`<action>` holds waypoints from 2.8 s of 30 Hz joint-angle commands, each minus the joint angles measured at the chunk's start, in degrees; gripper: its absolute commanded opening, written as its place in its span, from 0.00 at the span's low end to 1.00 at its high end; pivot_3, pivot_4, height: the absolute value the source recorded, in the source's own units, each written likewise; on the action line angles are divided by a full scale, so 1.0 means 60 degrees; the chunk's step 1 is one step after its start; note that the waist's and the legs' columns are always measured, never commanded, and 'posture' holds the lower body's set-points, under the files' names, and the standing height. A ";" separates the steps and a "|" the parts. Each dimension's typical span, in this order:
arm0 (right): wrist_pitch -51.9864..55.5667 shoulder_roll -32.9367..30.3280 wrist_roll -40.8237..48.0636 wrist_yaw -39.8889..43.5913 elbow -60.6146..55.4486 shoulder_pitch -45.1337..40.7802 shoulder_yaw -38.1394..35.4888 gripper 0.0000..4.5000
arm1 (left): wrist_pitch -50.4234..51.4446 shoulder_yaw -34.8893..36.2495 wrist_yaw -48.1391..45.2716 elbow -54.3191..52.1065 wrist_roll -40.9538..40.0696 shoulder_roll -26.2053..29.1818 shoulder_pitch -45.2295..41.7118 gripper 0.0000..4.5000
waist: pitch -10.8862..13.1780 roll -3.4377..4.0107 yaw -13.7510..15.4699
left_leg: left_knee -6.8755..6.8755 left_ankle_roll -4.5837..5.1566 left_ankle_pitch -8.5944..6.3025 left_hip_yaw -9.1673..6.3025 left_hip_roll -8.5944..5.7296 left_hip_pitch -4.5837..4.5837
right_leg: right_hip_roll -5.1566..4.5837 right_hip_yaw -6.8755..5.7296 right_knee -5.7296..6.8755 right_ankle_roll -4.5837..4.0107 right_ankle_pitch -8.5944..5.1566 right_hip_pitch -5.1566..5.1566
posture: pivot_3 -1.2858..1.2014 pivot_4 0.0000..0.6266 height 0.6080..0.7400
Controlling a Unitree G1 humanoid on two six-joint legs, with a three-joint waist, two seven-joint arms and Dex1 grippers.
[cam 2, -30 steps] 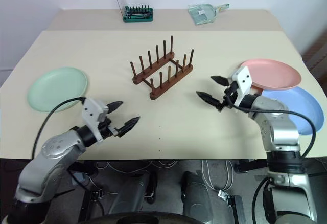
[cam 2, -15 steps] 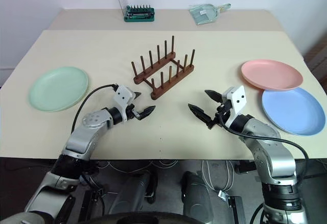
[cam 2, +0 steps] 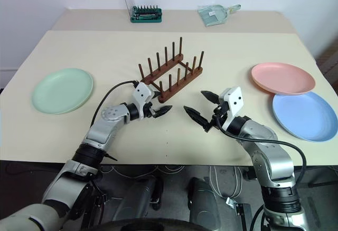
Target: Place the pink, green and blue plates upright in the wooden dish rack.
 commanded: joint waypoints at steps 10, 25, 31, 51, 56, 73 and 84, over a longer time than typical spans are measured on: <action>-0.0239 -0.0903 -0.0478 0.0548 0.0128 0.0476 -0.0102 1.00 | -0.0446 -0.0364 -0.0818 -0.0783 0.0252 0.0292 0.0677 0.17 | -0.0003 0.0003 -0.0009 | 0.0000 0.0002 -0.0002 -0.0004 0.0000 0.0003 | 0.0000 0.0001 -0.0011 -0.0002 -0.0001 0.0009 | 0.52 0.24 1.00; -0.0475 -0.2008 -0.0689 0.1033 0.0053 0.1969 -0.0964 1.00 | -0.0850 -0.0469 -0.4297 -0.0536 -0.0537 0.1350 0.0110 0.17 | -0.0002 0.0002 -0.0011 | -0.0002 0.0009 -0.0009 -0.0003 0.0019 -0.0006 | 0.0010 -0.0003 -0.0079 -0.0044 0.0008 0.0025 | 0.52 0.24 1.00; -0.0689 -0.2134 -0.0805 0.1183 0.0404 0.2014 -0.1017 1.00 | -0.0936 -0.0297 -0.3739 -0.0291 -0.0226 0.1368 0.0217 0.82 | -0.0002 0.0002 -0.0007 | 0.0000 0.0015 -0.0009 -0.0002 0.0019 -0.0005 | 0.0013 -0.0004 -0.0083 -0.0020 0.0024 0.0031 | 0.52 0.24 1.00; -0.1222 -0.2443 -0.2327 0.0970 0.2017 0.1120 -0.0318 0.00 | 0.1371 -0.0915 -0.2546 -0.3787 -0.0387 0.1727 0.2175 0.09 | -0.0009 0.0015 -0.0001 | 0.0002 0.0009 -0.0023 -0.0001 0.0025 0.0002 | 0.0011 -0.0002 -0.0099 -0.0039 0.0015 0.0045 | 0.52 0.24 1.00; -0.1626 -0.2289 -0.2791 0.0784 0.2528 0.0793 -0.0048 0.00 | 0.1108 -0.0866 -0.1404 -0.3017 0.0221 0.1145 0.1895 0.09 | -0.0019 0.0014 -0.0009 | 0.0015 0.0019 -0.0016 0.0000 0.0025 0.0020 | 0.0019 -0.0003 -0.0097 -0.0033 0.0022 0.0069 | 0.52 0.24 1.00; -0.2054 -0.1867 -0.3181 0.0640 0.2975 0.0128 0.0315 0.00 | 0.0731 -0.0416 -0.0279 -0.2402 0.0245 0.1035 0.1736 0.09 | -0.0041 0.0025 -0.0048 | 0.0016 0.0020 -0.0016 0.0001 0.0028 0.0035 | 0.0027 0.0000 -0.0089 -0.0039 0.0029 0.0072 | 0.52 0.24 1.00; -0.1974 -0.2080 -0.3109 0.0841 0.2608 0.0224 0.0157 0.00 | 0.0624 -0.0449 -0.0489 -0.2537 0.0029 0.1097 0.1842 0.09 | -0.0044 0.0030 -0.0044 | 0.0016 0.0023 -0.0014 0.0001 0.0028 0.0036 | 0.0031 0.0001 -0.0088 -0.0041 0.0030 0.0072 | 0.52 0.24 1.00</action>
